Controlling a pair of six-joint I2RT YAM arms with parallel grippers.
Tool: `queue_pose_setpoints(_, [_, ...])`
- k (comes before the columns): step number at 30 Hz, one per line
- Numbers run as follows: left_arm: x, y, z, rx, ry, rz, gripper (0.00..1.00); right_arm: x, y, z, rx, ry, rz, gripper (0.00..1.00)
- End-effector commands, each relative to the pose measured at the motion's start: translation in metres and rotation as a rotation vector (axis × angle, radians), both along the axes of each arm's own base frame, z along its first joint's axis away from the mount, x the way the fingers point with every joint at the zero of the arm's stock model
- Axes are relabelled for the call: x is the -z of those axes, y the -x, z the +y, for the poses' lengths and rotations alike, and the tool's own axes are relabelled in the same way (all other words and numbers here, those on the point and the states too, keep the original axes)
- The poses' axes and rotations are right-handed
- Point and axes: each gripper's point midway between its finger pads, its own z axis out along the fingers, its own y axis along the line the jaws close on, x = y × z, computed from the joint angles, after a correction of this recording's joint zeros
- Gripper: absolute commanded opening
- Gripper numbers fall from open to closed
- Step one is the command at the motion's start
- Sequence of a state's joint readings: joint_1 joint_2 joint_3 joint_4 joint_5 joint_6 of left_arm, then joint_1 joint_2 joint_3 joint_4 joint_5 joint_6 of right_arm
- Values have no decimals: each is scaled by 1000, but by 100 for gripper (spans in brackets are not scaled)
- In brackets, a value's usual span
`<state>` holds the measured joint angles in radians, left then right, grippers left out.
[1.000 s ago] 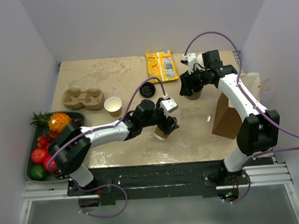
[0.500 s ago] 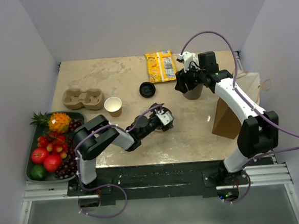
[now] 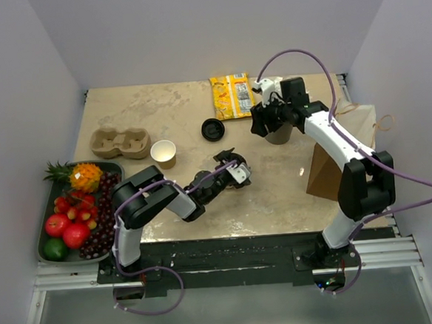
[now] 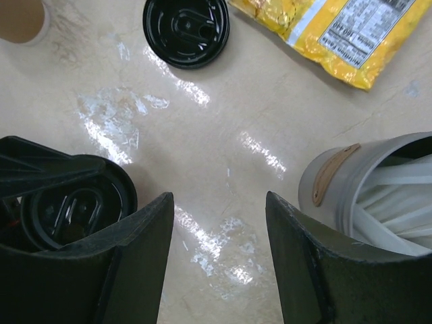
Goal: Pack the takeout coffee
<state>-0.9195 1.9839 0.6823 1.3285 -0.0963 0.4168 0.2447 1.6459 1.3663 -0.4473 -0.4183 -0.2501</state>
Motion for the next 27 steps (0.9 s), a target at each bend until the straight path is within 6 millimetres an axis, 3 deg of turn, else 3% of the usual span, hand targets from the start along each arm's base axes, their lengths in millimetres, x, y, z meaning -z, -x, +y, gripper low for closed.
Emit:
queue_pose_setpoints(1, [-130,15,27,-26,410,-348,67,-4,-9,10,-6,-17,15,60])
queue_pose_setpoints(3, [-132,16,30,-21,414,-347,67,2,0,16,-75,-19,60,60])
queue_pose_setpoints(4, [-129,18,31,-18,405,-342,67,-4,4,24,-129,-39,64,60])
queue_pose_setpoints(5, [-129,19,32,-13,406,-338,67,9,16,21,-164,8,129,60])
queue_pose_setpoints(9, [-126,26,36,11,404,-321,66,24,17,15,-145,144,120,60])
queue_pose_setpoints(15, [-131,31,36,40,426,-309,64,69,34,43,-224,206,200,59])
queue_pose_setpoints(21, [-137,36,36,61,442,-311,64,84,26,55,-198,177,246,59])
queue_pose_setpoints(27, [-140,37,37,58,450,-314,64,102,36,61,-247,165,316,59])
